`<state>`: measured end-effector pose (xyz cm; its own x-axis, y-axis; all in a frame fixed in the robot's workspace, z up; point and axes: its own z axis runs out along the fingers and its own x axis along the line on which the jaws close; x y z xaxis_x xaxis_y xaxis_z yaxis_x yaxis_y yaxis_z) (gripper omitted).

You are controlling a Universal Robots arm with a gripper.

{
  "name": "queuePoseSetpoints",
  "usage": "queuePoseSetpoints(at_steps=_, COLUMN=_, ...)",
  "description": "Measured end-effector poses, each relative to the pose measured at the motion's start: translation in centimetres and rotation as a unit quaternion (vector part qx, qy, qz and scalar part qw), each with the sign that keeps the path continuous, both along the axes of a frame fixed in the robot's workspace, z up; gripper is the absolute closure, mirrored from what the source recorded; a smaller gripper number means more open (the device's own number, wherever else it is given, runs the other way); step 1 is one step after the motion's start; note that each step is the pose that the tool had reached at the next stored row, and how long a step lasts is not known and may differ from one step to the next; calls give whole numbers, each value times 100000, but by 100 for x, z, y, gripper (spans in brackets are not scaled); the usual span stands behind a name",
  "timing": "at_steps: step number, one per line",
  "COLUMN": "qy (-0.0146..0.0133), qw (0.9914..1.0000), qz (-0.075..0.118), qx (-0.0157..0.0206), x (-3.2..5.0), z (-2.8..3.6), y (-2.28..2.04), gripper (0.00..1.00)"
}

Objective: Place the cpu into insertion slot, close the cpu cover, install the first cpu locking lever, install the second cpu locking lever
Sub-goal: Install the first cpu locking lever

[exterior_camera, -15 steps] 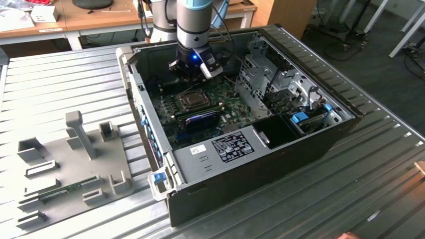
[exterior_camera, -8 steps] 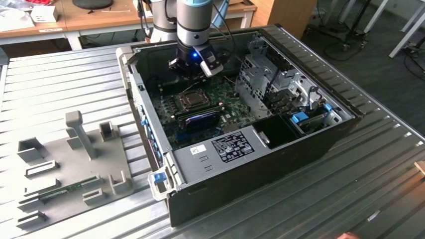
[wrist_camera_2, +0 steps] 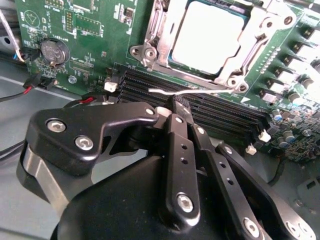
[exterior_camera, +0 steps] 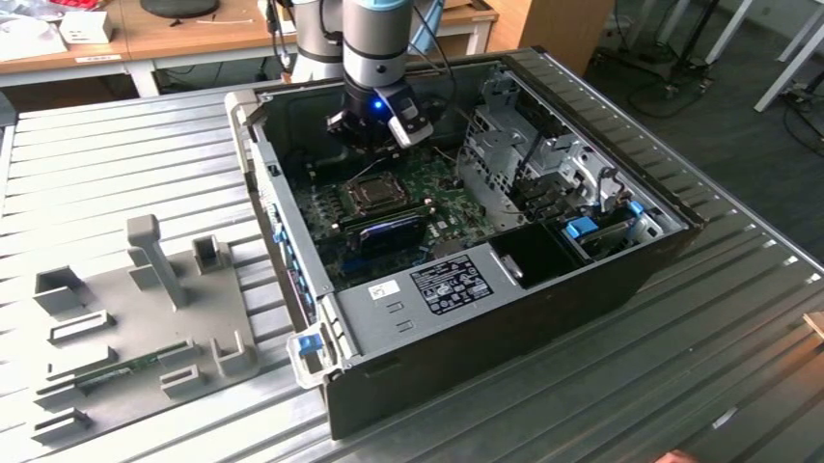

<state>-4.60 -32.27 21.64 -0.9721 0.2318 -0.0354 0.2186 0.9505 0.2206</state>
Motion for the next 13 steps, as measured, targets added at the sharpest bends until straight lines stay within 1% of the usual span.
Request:
queuePoseSetpoints(at_steps=5, qy=-8, qw=100000, qz=5, qx=3, x=0, z=41, y=0, gripper=90)
queuePoseSetpoints(at_steps=7, qy=-63, qw=100000, qz=-1, qx=-7, x=-7, z=45, y=-1, gripper=90)
queuePoseSetpoints(at_steps=10, qy=-335, qw=99999, qz=1, qx=6, x=-43, z=45, y=0, gripper=90)
queuePoseSetpoints(at_steps=12, qy=-486, qw=99999, qz=-2, qx=19, x=-54, z=45, y=1, gripper=90)
queuePoseSetpoints(at_steps=13, qy=-566, qw=99998, qz=1, qx=81, x=-56, z=46, y=0, gripper=90)
